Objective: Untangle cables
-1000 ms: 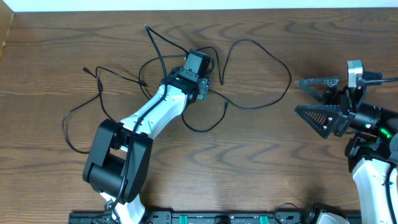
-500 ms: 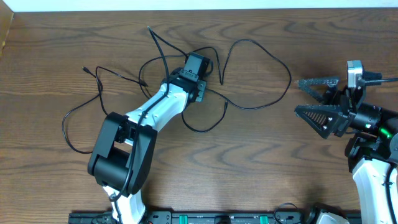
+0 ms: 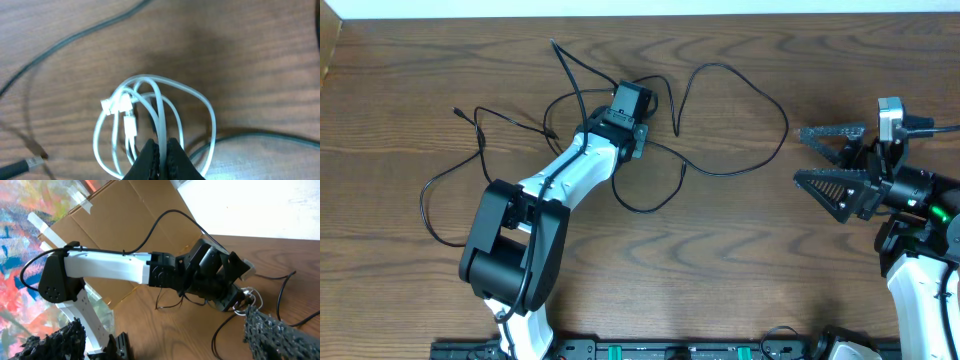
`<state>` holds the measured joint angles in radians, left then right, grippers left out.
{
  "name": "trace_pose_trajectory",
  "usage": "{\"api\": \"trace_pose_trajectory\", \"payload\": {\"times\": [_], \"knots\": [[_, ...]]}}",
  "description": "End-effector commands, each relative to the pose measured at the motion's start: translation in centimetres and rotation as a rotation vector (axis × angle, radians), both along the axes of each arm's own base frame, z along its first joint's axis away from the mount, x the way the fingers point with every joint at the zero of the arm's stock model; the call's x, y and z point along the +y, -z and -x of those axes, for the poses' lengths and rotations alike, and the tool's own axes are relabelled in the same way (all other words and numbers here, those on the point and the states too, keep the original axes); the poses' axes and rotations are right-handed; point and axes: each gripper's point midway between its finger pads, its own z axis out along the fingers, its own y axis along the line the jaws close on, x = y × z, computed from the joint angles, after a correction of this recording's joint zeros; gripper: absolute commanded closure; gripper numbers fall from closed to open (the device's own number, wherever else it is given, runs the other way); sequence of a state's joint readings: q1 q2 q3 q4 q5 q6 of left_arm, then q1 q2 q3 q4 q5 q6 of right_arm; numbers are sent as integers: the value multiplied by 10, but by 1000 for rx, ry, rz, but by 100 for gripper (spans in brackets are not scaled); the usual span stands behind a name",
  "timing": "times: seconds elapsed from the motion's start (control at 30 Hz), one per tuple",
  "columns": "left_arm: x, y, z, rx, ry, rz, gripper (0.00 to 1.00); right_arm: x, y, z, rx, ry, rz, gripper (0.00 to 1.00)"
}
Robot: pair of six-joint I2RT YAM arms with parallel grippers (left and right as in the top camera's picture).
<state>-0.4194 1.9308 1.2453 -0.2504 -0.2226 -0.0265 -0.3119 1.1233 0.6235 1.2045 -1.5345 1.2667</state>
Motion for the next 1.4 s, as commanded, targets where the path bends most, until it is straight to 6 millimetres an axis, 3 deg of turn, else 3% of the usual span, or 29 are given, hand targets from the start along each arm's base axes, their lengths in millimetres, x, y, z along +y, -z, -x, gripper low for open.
{"api": "trace_pose_trajectory", "payload": {"times": [0.0, 0.17, 0.33, 0.47, 0.8, 0.9, 1.0, 1.2, 1.27, 1.37], "knots": [[15, -19, -14, -93, -66, -50, 92, -2, -3, -1, -30, 9, 9, 1], [29, -55, -27, -224, -138, -91, 92, -2, -3, -1, -30, 9, 9, 1], [28, -92, -31, -314, -151, -48, 92, -2, -3, -1, -35, 9, 11, 1], [27, -132, -31, -406, -157, 1, 92, -2, -3, -1, -34, 9, 10, 1], [37, -245, -6, -635, -199, 153, 92, -2, -3, -1, -34, 9, 11, 1], [35, -264, 3, -665, -174, 200, 92, -2, -3, -1, -34, 9, 10, 1], [35, -260, 8, -635, -159, 196, 92, -2, -3, -1, -33, 9, 10, 1], [34, -213, 6, -497, -153, 123, 90, -2, -3, -1, -34, 9, 10, 1], [32, -195, 2, -456, -150, 102, 72, -2, -3, -1, -33, 9, 10, 1], [29, -163, -3, -382, -143, 66, 55, -2, -3, -1, -33, 9, 10, 1]]}}
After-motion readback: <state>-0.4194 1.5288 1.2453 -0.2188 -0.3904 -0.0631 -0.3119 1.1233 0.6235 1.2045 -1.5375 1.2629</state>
